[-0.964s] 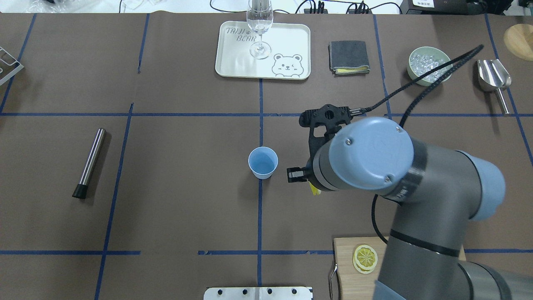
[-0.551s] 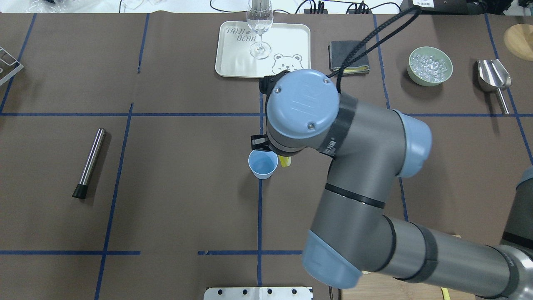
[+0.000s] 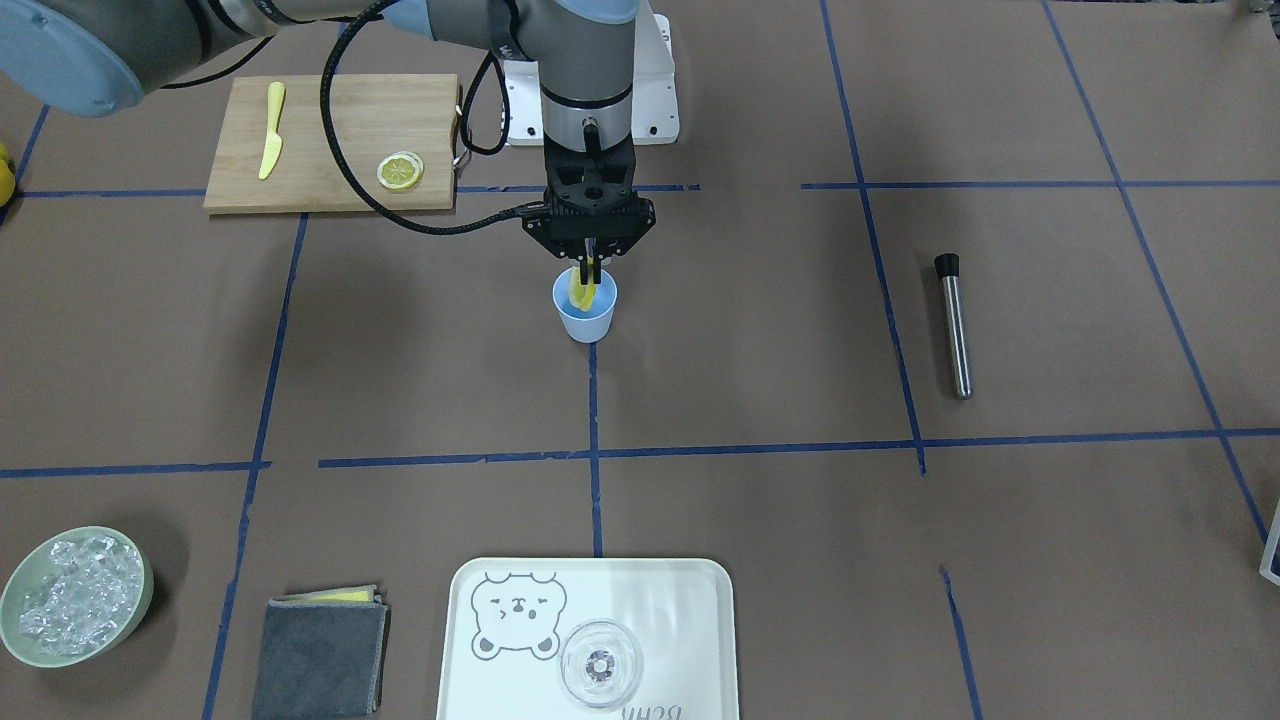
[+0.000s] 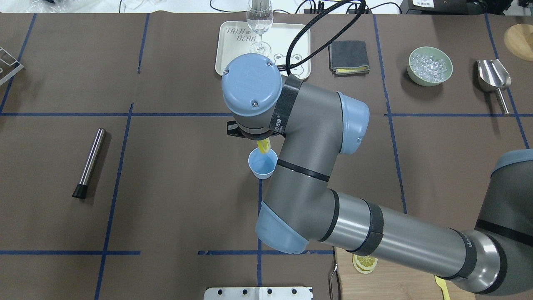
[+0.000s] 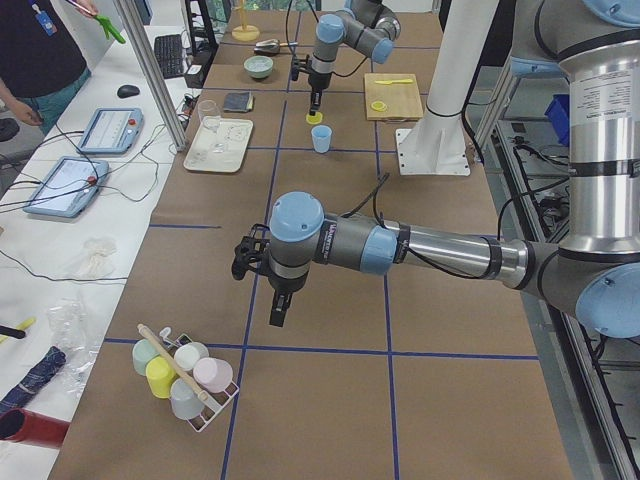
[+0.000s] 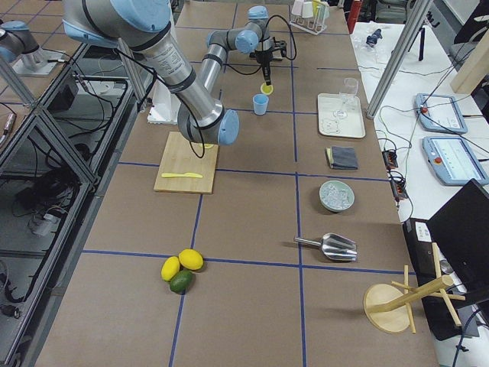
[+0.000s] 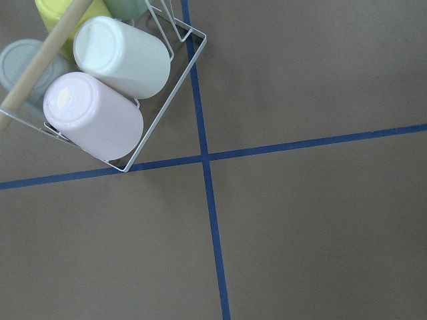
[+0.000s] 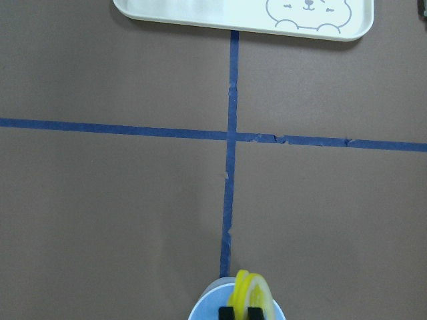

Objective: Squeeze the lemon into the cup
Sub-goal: 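Lower the lemon slice into the blue cup and open the right gripper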

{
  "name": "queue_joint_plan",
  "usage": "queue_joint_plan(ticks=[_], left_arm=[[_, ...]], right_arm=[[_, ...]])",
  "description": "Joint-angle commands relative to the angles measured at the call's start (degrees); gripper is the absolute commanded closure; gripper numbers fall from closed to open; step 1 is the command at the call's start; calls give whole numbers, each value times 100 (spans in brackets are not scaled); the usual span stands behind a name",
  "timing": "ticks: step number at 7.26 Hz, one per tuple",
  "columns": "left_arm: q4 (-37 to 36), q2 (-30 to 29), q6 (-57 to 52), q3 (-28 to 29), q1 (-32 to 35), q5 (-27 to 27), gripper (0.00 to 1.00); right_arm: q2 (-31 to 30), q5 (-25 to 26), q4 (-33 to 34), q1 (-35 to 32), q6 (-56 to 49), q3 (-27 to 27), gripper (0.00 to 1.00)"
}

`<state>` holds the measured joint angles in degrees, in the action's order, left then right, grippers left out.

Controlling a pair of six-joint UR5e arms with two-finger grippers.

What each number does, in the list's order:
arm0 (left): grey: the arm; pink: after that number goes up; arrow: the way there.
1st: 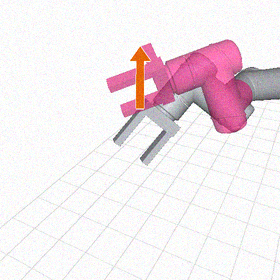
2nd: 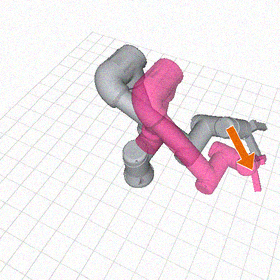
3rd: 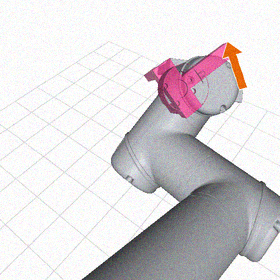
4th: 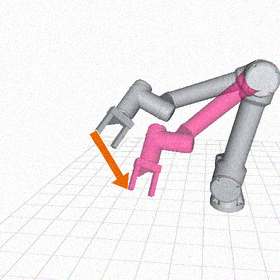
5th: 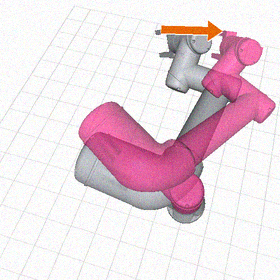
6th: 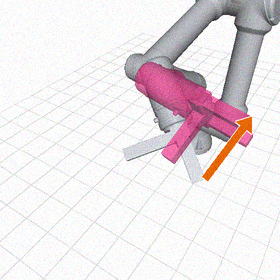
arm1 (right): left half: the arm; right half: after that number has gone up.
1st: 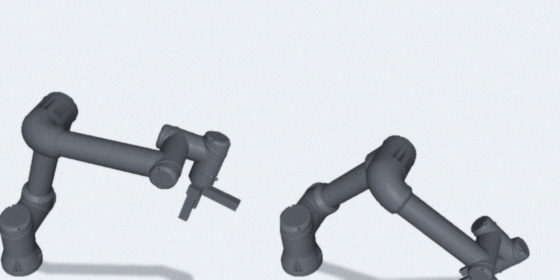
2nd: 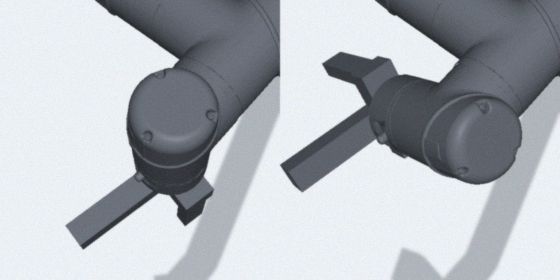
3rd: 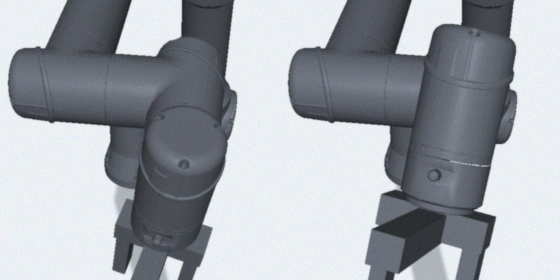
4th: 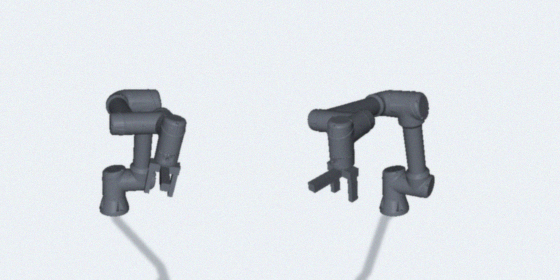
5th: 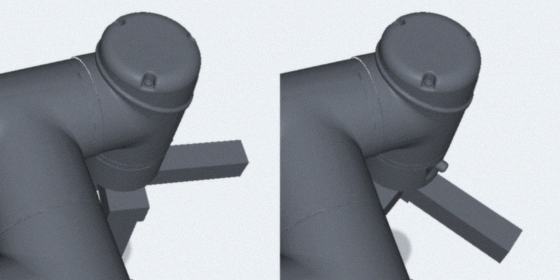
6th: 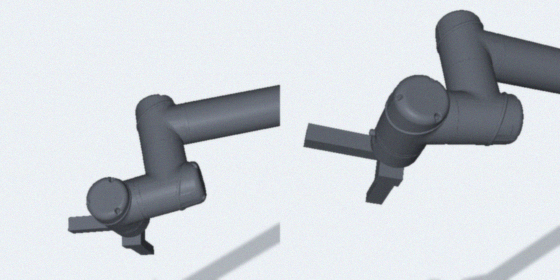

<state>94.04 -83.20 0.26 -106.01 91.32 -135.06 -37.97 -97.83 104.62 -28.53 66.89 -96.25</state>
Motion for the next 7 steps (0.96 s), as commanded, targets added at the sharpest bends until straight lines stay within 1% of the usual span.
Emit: queue_joint_plan(ticks=[1,4,5,6,7], left_arm=[[9,-3,0,1,0,-3,0],[0,-3,0,1,0,6,0],[9,5,0,1,0,-3,0],[0,-3,0,-7,0,6,0],[9,5,0,-7,0,6,0]], right_arm=[[-149,0,-29,84,35,-34,100],[-132,9,-38,208,61,-43,100],[-132,0,-38,217,35,-34,91],[-184,-8,-38,217,-35,-52,20],[-211,9,-38,217,-27,-95,0]])
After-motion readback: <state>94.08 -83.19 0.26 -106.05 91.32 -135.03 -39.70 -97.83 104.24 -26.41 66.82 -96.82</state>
